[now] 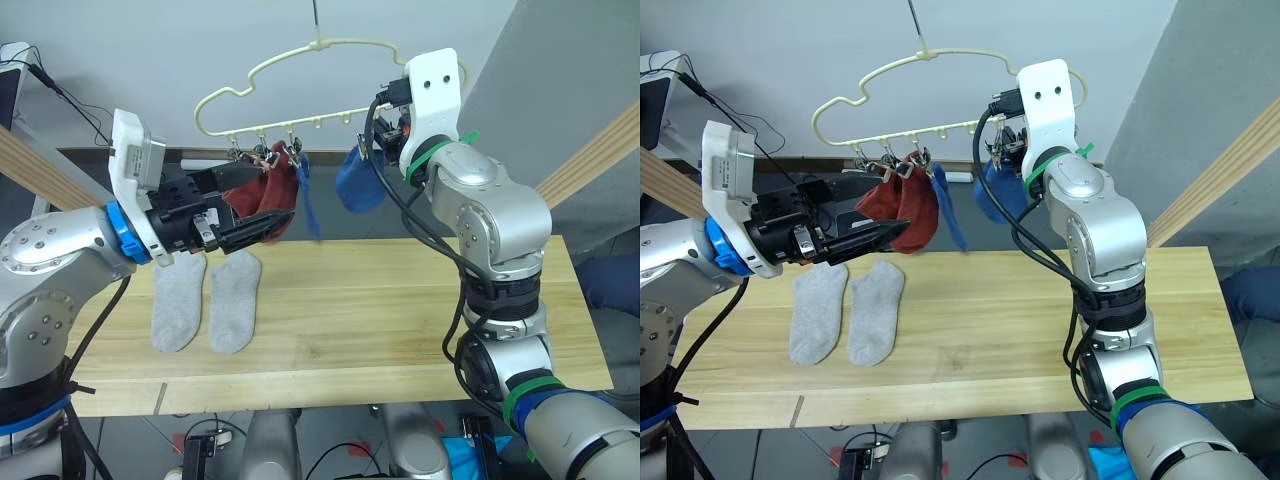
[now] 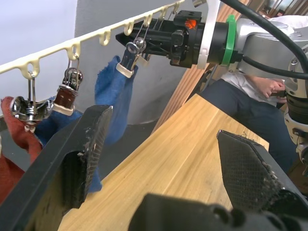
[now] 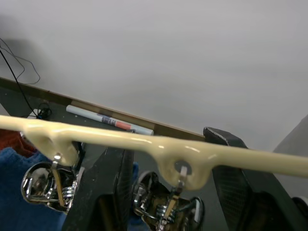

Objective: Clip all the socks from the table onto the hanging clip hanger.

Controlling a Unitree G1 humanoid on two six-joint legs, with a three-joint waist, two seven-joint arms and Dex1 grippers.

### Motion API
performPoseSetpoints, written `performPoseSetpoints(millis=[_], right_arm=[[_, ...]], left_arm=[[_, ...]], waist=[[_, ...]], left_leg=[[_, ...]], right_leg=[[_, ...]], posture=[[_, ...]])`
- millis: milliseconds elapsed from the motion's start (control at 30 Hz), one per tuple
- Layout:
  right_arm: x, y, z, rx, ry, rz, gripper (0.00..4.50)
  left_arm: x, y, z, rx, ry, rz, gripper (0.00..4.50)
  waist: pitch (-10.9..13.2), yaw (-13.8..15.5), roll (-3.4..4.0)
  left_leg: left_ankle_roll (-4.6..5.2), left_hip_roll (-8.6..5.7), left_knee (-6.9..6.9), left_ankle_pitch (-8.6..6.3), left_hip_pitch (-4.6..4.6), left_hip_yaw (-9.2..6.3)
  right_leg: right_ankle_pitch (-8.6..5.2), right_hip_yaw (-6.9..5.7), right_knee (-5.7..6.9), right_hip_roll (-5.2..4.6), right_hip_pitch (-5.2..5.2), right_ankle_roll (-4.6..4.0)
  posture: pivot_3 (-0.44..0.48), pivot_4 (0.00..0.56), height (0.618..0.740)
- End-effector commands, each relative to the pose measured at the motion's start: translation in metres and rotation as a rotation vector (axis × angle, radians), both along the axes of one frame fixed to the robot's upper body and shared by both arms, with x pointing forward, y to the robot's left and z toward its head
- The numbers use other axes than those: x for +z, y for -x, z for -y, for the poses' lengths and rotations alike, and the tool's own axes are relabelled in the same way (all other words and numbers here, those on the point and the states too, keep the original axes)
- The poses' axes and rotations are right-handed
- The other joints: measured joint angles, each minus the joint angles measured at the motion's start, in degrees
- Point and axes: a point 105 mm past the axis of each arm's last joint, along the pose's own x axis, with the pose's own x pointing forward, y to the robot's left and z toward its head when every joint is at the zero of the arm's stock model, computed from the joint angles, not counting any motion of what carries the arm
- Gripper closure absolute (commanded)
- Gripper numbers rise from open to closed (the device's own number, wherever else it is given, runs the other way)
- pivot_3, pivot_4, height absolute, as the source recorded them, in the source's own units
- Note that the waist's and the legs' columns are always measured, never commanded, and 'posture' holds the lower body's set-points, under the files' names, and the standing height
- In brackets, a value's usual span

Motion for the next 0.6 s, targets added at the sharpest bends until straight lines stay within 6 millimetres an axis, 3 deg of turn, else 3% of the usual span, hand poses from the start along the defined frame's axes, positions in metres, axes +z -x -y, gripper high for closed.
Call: performPoseSetpoints(millis=[33, 200, 600], right_arm=[[0.021, 0.007, 0.002, -0.007, -0.024, 0.081, 2.17], [0.001, 0.011, 0.013, -0.023, 0.006, 0.029, 2.17], [-0.021, 0.045, 0.030, 0.035, 0.060, -0.017, 2.17]], left_arm=[[0.007, 0.006, 0.005, -0.015, -0.006, 0.060, 0.49], [-0.006, 0.006, 0.004, 0.005, -0.034, 0.026, 0.49], [-0.038, 0.001, 0.000, 0.130, 0.046, -0.020, 0.49]], waist=[[0.0, 0.0, 0.00], [0.0, 0.1, 0.00], [-0.1, 0.4, -0.01]], left_leg=[[0.00, 0.00, 0.00, 0.00, 0.00, 0.00], [0.00, 0.00, -0.01, 0.00, 0.00, -0.01], [0.01, 0.01, 0.03, 0.01, -0.01, -0.01]], right_leg=[[0.00, 0.00, 0.00, 0.00, 0.00, 0.00], [0.00, 0.00, -0.01, 0.00, 0.00, 0.00], [0.01, 0.01, 0.02, -0.01, -0.01, -0.01]], posture=[[-0.180, 0.345, 0.740], [-0.178, 0.348, 0.740], [-0.207, 0.339, 0.740]])
